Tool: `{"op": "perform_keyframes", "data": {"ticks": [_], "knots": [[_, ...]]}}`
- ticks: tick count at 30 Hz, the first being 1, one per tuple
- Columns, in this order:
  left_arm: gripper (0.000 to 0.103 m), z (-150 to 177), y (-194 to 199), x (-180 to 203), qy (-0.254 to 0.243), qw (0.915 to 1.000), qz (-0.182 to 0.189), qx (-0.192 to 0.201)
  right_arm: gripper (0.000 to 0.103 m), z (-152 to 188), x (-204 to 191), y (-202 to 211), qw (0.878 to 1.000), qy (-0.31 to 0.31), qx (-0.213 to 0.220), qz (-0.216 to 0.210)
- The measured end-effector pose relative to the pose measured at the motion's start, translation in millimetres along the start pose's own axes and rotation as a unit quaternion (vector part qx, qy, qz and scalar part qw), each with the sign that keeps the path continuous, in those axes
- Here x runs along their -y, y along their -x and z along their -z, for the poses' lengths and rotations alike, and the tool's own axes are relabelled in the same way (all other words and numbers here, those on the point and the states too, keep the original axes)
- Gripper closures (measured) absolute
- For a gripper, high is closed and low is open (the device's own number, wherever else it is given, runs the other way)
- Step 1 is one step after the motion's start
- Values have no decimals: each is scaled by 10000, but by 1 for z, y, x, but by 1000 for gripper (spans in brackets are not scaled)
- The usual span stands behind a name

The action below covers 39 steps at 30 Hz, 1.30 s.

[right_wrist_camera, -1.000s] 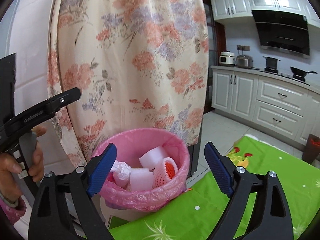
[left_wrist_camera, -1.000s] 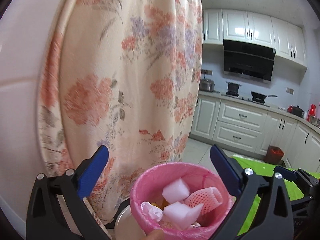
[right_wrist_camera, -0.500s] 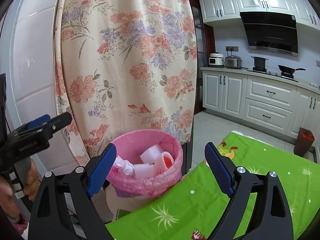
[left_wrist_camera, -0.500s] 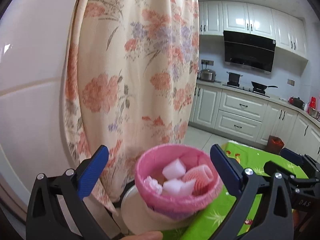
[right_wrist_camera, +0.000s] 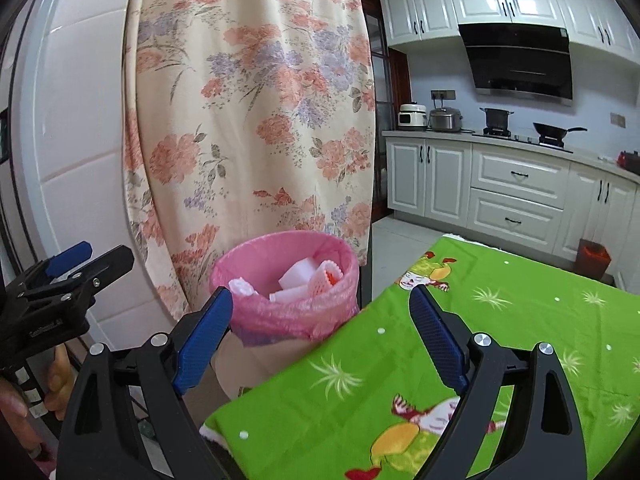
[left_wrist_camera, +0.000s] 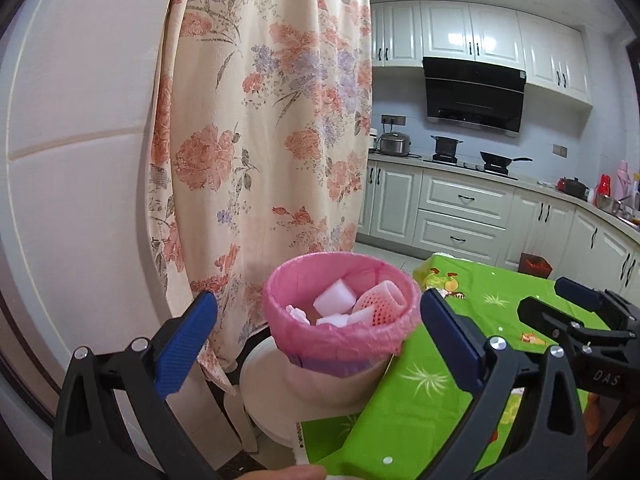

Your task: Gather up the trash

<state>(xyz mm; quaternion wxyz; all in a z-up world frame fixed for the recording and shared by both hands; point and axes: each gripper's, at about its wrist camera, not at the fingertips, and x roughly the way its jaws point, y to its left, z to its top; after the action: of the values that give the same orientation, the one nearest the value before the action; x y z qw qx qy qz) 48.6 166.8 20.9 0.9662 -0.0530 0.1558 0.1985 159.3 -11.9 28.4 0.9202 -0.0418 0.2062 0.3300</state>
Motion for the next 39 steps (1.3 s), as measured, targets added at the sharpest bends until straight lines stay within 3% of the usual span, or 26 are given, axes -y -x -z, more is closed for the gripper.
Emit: {"op": "perform_keyframes", "data": {"ticks": [16, 39], "knots": [[5, 3, 21, -6, -367, 9986, 369, 12, 18, -1, -26, 30, 9992, 340, 107, 168], [5, 4, 26, -6, -336, 9987, 385, -6, 18, 4, -24, 31, 9997, 188, 159, 6]]}}
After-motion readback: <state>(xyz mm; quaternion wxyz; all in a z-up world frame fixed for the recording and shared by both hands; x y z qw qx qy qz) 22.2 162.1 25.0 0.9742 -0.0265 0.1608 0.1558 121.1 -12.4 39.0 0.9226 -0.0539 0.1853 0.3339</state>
